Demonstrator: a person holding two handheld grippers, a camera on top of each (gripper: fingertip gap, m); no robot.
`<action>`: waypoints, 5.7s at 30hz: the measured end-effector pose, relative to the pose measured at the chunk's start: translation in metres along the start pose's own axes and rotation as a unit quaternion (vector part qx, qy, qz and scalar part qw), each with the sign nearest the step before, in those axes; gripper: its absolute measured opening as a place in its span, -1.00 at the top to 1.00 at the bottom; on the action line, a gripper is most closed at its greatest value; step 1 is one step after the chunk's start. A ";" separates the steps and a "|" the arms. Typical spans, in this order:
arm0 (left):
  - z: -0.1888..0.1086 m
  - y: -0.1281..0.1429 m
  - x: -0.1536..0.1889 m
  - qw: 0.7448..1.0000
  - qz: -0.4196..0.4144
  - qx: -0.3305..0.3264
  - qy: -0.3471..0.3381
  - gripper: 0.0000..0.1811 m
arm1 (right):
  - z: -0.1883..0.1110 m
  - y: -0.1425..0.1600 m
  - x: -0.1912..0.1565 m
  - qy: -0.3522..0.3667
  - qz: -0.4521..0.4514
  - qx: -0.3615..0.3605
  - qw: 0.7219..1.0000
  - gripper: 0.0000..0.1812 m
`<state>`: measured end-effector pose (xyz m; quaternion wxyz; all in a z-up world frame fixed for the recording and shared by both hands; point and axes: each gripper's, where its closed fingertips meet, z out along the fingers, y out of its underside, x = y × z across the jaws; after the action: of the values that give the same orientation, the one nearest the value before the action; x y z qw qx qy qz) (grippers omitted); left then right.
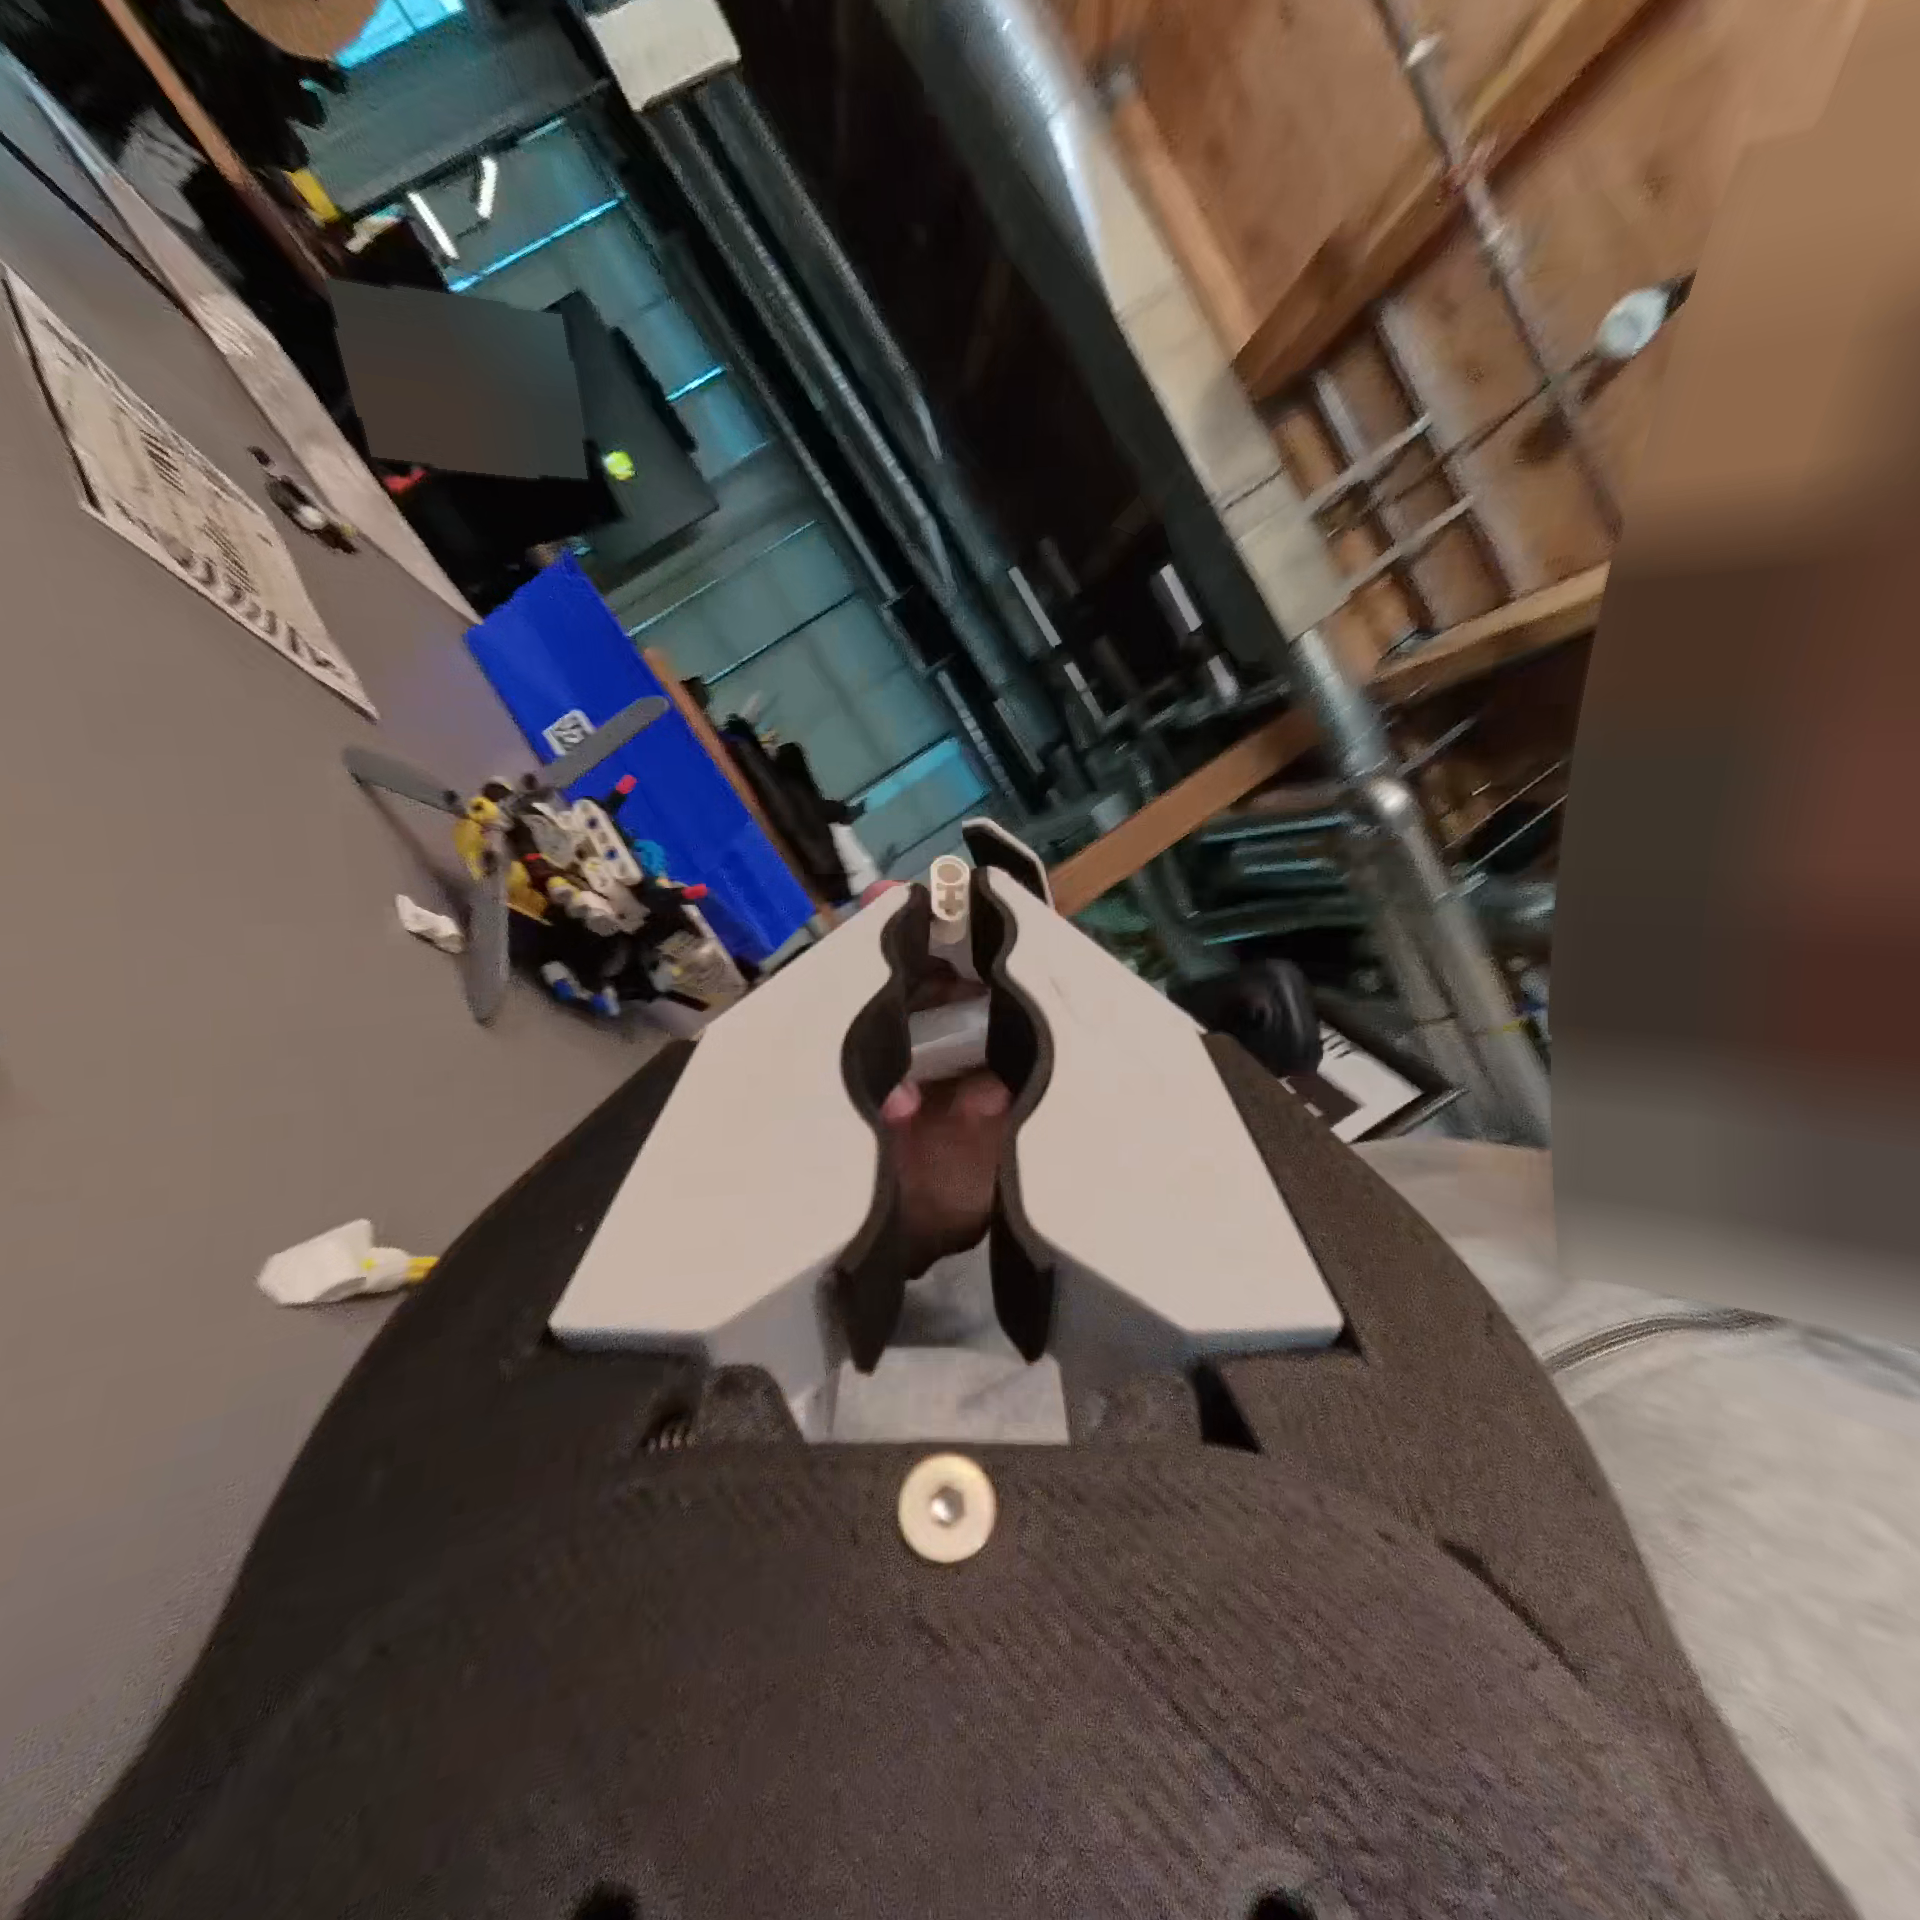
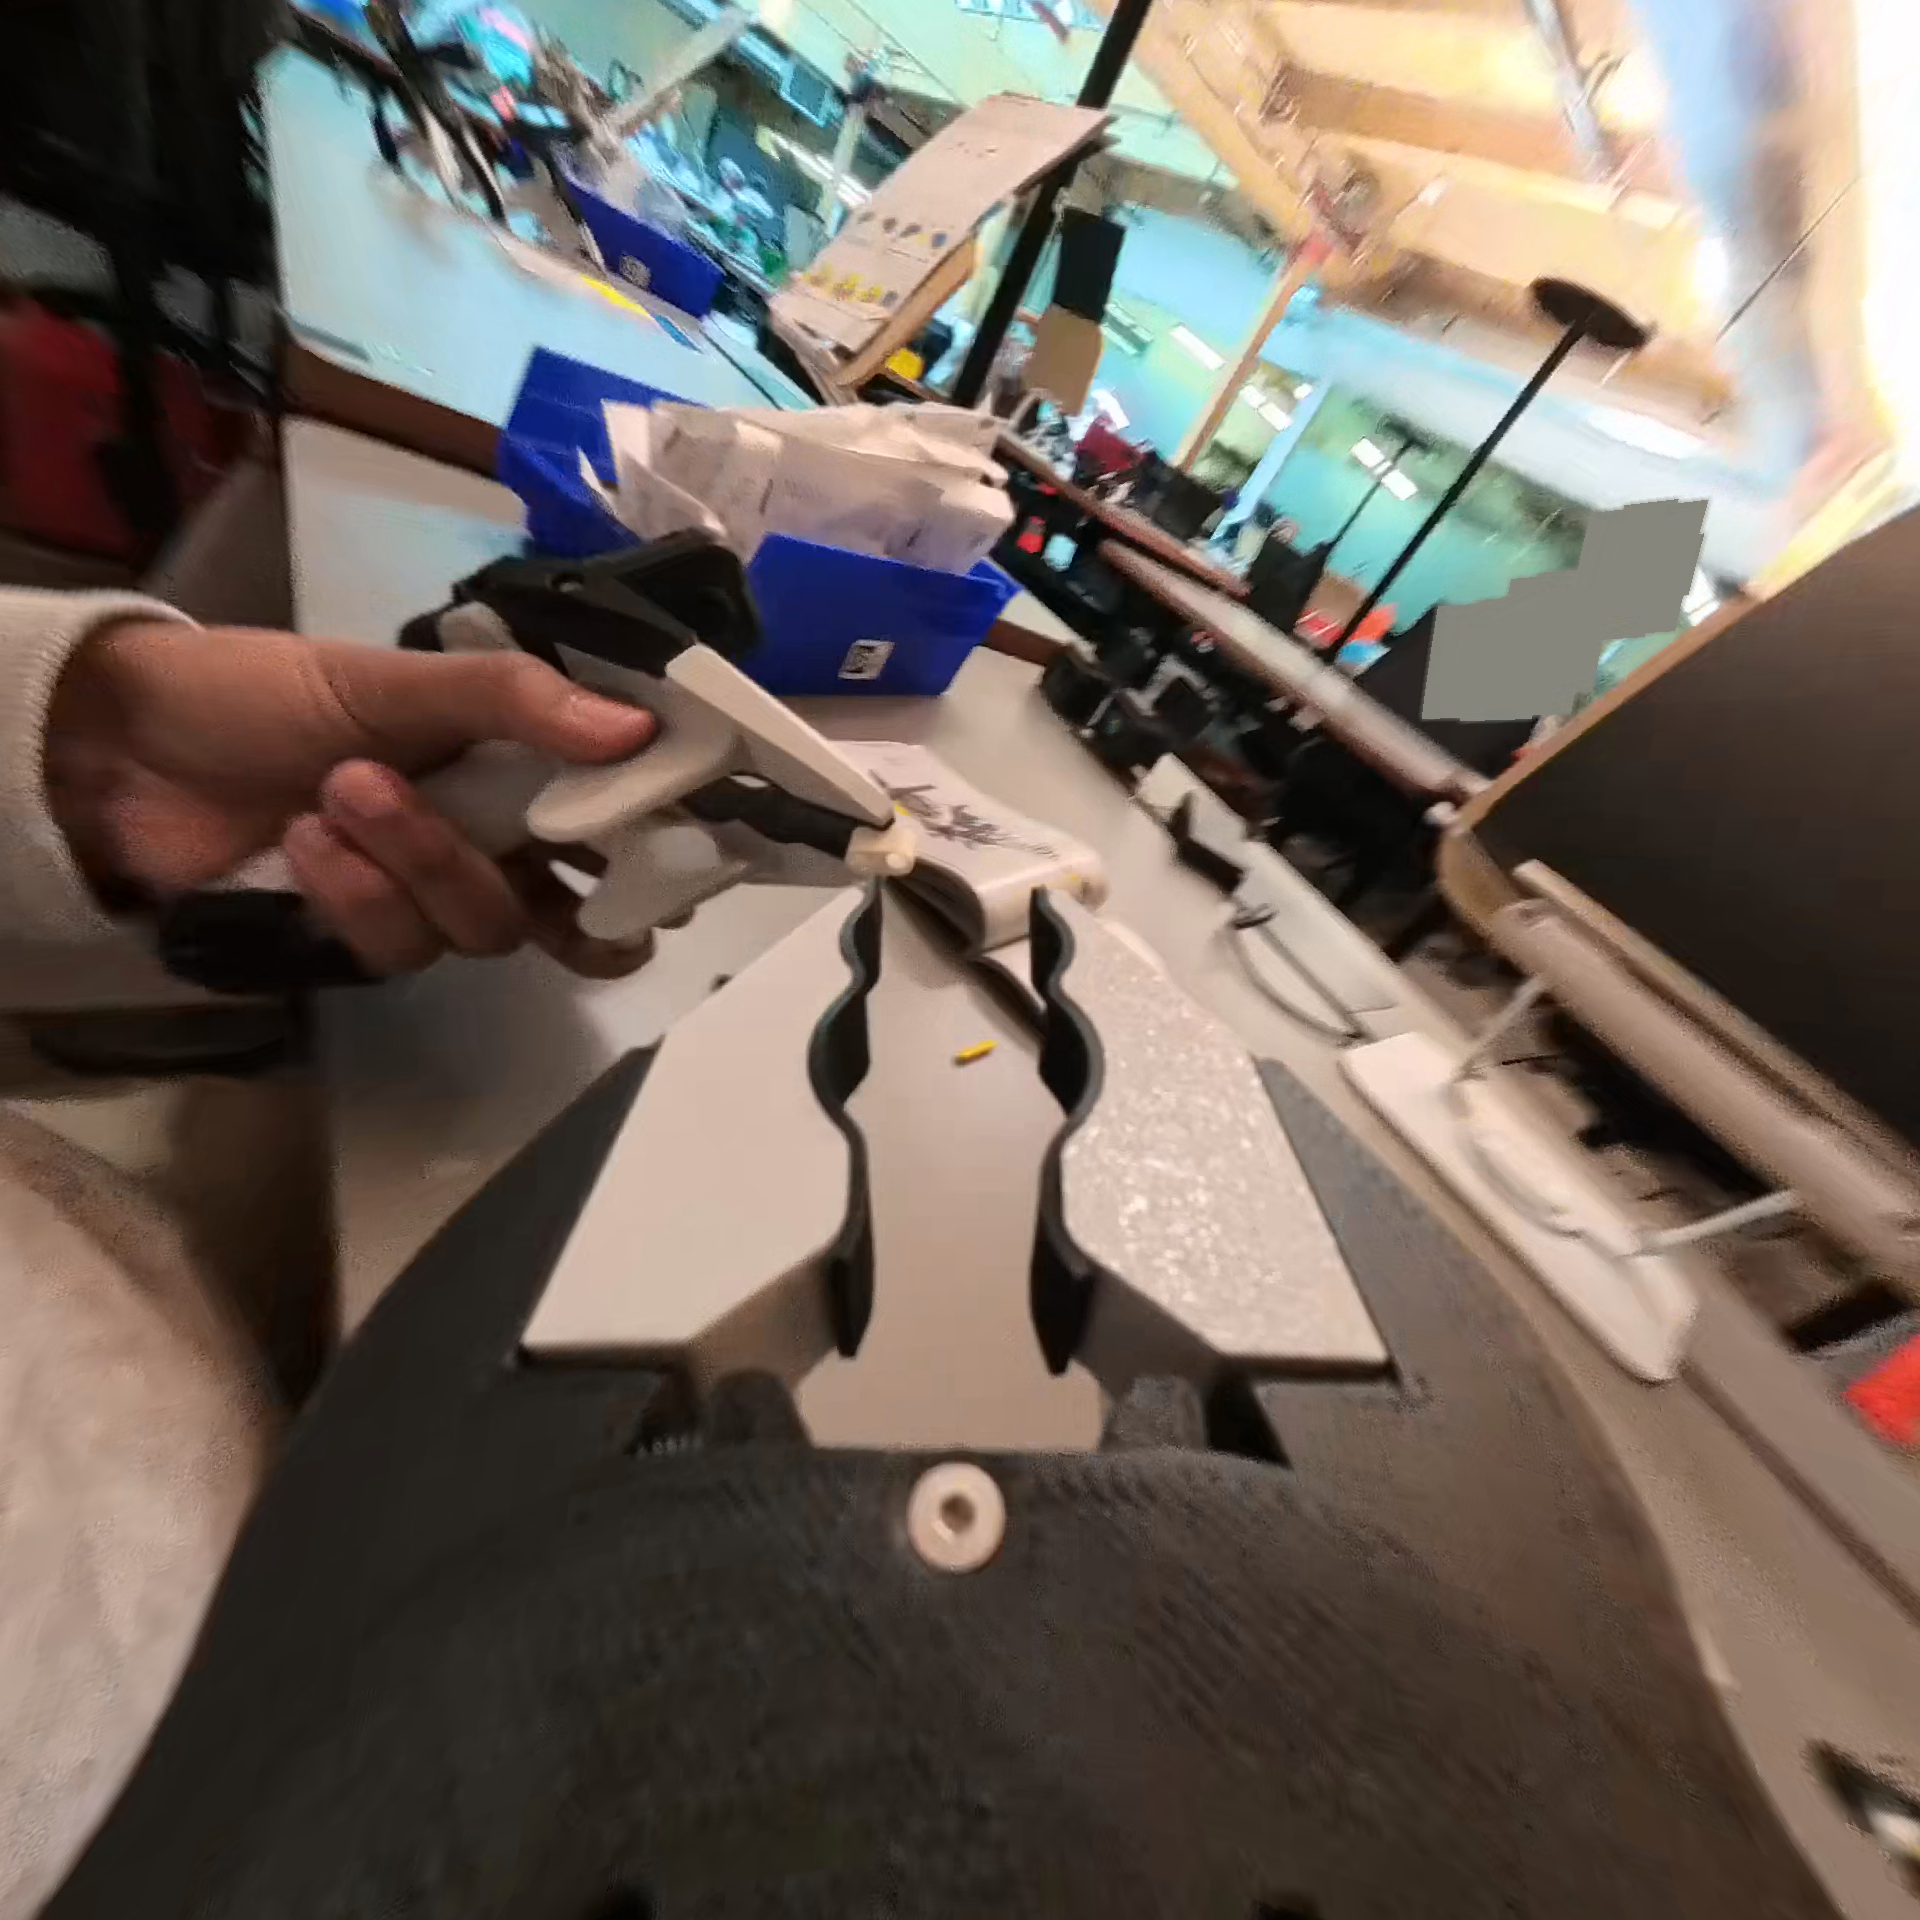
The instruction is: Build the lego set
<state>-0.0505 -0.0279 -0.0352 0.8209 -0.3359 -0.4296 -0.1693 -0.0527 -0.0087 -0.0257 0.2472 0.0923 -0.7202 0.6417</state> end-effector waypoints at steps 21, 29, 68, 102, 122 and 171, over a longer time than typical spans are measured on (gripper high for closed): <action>0.015 0.020 0.011 0.998 -0.046 -0.010 0.046 0.94 | 0.004 -0.002 -0.014 -0.014 -0.019 -0.019 1.000 0.86; -0.001 0.018 -0.001 0.978 0.155 -0.109 -0.084 0.71 | -0.001 0.014 -0.005 -0.064 0.074 -0.060 0.993 0.86; -0.051 0.064 -0.107 0.711 0.425 -0.489 -0.276 0.90 | -0.005 0.124 -0.068 -0.191 0.201 -0.309 0.910 0.70; -0.054 0.079 -0.100 0.701 0.434 -0.520 -0.224 0.90 | -0.016 0.117 -0.081 -0.403 0.123 -0.228 0.878 0.86; -0.053 0.081 -0.097 0.707 0.425 -0.516 -0.232 0.90 | -0.020 0.118 -0.077 -0.405 0.139 -0.232 0.874 0.86; -0.051 0.085 -0.094 0.707 0.425 -0.512 -0.238 0.90 | -0.016 0.114 -0.075 -0.429 0.081 -0.277 0.856 0.86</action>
<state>-0.0258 -0.0037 -0.1676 0.3785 -0.8810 -0.2696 0.0889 -0.0351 0.0112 -0.1604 -0.1237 0.2277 -0.9076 0.3303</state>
